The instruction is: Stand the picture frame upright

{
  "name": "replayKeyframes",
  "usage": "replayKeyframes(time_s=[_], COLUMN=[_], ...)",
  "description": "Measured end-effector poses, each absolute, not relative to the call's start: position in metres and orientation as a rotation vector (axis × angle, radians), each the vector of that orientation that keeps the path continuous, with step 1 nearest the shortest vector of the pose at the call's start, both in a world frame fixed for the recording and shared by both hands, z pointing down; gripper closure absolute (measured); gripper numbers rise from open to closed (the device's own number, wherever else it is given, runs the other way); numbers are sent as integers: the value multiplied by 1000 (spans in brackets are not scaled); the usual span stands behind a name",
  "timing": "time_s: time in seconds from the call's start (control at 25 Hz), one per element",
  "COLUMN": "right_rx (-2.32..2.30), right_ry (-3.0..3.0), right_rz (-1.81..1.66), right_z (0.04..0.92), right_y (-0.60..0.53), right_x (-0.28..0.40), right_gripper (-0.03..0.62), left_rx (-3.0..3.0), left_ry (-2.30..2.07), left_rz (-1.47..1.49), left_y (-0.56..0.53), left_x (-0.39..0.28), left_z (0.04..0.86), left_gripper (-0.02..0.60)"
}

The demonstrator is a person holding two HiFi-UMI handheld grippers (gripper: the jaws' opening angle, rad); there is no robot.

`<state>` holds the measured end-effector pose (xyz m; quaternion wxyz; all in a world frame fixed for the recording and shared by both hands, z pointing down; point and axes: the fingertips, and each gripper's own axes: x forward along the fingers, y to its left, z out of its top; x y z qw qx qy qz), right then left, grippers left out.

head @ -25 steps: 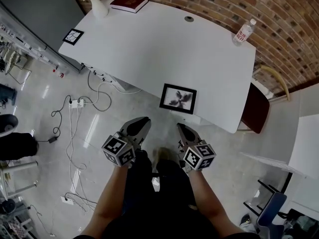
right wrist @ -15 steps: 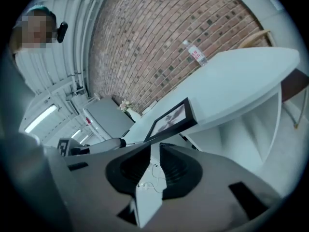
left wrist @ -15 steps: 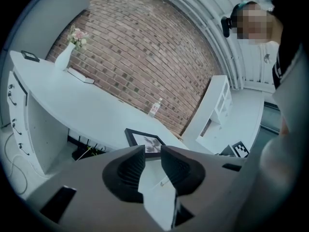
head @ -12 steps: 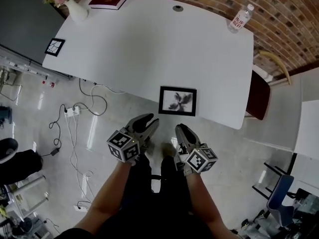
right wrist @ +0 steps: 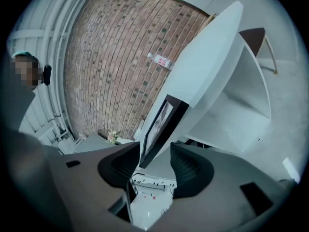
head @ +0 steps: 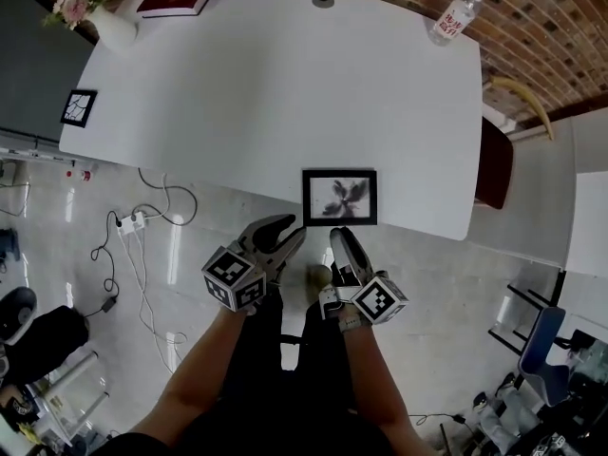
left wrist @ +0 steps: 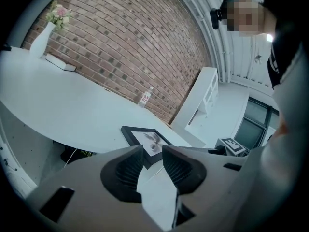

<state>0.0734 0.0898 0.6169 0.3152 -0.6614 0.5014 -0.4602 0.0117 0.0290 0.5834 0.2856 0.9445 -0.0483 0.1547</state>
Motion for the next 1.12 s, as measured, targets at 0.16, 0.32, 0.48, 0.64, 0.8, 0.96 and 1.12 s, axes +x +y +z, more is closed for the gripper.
replayKeyframes(time_s=[0.16,0.32,0.48,0.64,0.8,0.96,1.12], right_rx=[-1687,-1625,-1577,-1586,-1584,-1578,-1568], right_ry=[1189,1076,1000,931,898,872,850], right_rz=[-1179,-1123,-1102,-1116,-1117,-1106,-1094], right_z=[621,622,622,629,631,628,625], right_y=[81,70,60,59,58,61,68], right_x=[80,89,94,96,96,93,89], right_gripper=[359,359,359,420,459,480,503], left_rx=[2551,2558,2569,2570,2567,2560,2576], left_ry=[-67,9,58,92,110,139,162], left_rz=[432,449,459,469,480,488,477], left_y=[26,24,22,20,13,12,10], left_x=[18,24,26,23,18,16,20], left_z=[586,588,588,587,587,586,582], left_gripper=[457,457,457,457,457,457,457])
